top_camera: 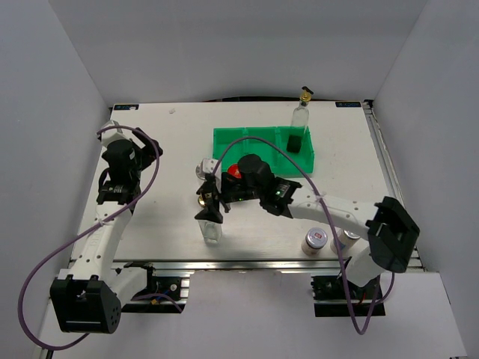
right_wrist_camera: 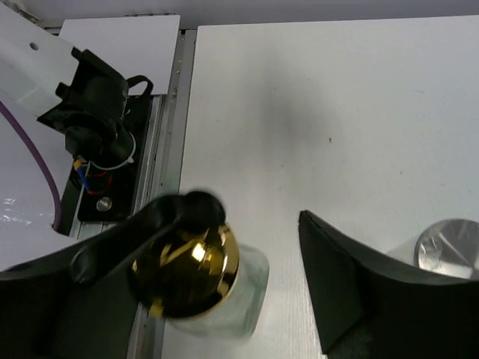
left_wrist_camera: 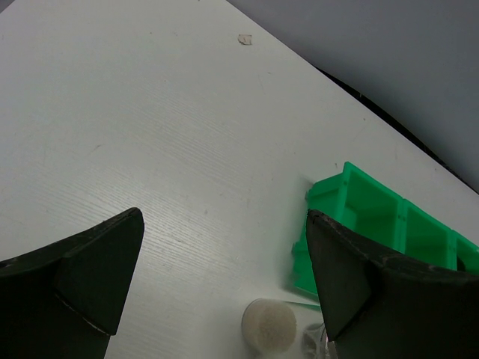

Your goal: Organize the condiment bottles

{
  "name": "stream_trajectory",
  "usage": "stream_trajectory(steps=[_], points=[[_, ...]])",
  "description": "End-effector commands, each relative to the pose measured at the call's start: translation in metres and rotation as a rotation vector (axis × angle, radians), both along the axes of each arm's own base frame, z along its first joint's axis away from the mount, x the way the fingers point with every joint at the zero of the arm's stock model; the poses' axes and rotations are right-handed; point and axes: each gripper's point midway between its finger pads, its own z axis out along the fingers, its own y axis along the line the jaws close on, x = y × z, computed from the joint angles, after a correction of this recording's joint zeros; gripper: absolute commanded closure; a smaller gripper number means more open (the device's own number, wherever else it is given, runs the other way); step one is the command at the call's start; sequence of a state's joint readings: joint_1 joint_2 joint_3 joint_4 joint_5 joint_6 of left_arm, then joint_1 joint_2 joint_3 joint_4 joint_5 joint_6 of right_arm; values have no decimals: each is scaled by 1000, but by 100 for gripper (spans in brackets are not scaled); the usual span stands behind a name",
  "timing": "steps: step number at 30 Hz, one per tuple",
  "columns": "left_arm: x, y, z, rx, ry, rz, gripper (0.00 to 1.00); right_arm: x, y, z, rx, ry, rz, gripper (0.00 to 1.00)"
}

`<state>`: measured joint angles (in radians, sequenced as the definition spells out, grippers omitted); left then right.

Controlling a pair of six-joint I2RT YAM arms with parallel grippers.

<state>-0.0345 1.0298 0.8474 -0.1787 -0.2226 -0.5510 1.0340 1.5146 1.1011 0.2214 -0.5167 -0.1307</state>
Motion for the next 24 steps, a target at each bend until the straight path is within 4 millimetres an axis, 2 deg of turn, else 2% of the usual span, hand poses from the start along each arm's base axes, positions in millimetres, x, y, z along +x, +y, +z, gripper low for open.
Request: stream_trajectory(steps=[1,2,4,5,7,8,11,12,14,15,16,18,19,22,23,24], points=[[-1,-5,6,-13,-35,-24,2,5,25,35,109,-15,4,20],[-2,-5,7,-13,-41,-29,2,6,26,33,105,-10,-2,32],[-3,-7,9,-14,-54,-37,2,9,27,31,108,10,-21,45],[-4,-7,8,-14,-56,-37,2,9,27,32,114,15,-24,62],[-4,-5,10,-10,-58,-32,2,3,23,38,130,18,-7,74],[-5,-5,9,-10,-57,-32,2,1,22,41,135,18,1,86],[-5,-5,9,-7,-59,-33,2,-3,11,54,147,21,-20,97],[-6,-5,9,-6,-62,-34,2,-2,5,67,172,11,-47,99],[-7,-4,9,0,-66,-30,2,6,-5,74,167,20,-125,100],[-7,-4,9,4,-65,-32,2,7,-14,85,178,8,-158,100],[-8,-2,9,10,-64,-22,2,10,-22,82,146,16,-197,100],[-9,-1,7,14,-64,-19,2,19,-42,95,154,-31,-281,100],[-9,1,7,19,-62,-12,2,20,-49,93,134,-39,-309,100],[-10,1,2,21,-59,-6,2,39,-79,97,114,-84,-465,100],[-11,3,0,23,-57,0,2,54,-93,93,88,-92,-563,100],[-11,4,1,25,-60,9,2,57,-107,98,101,-98,-610,100]])
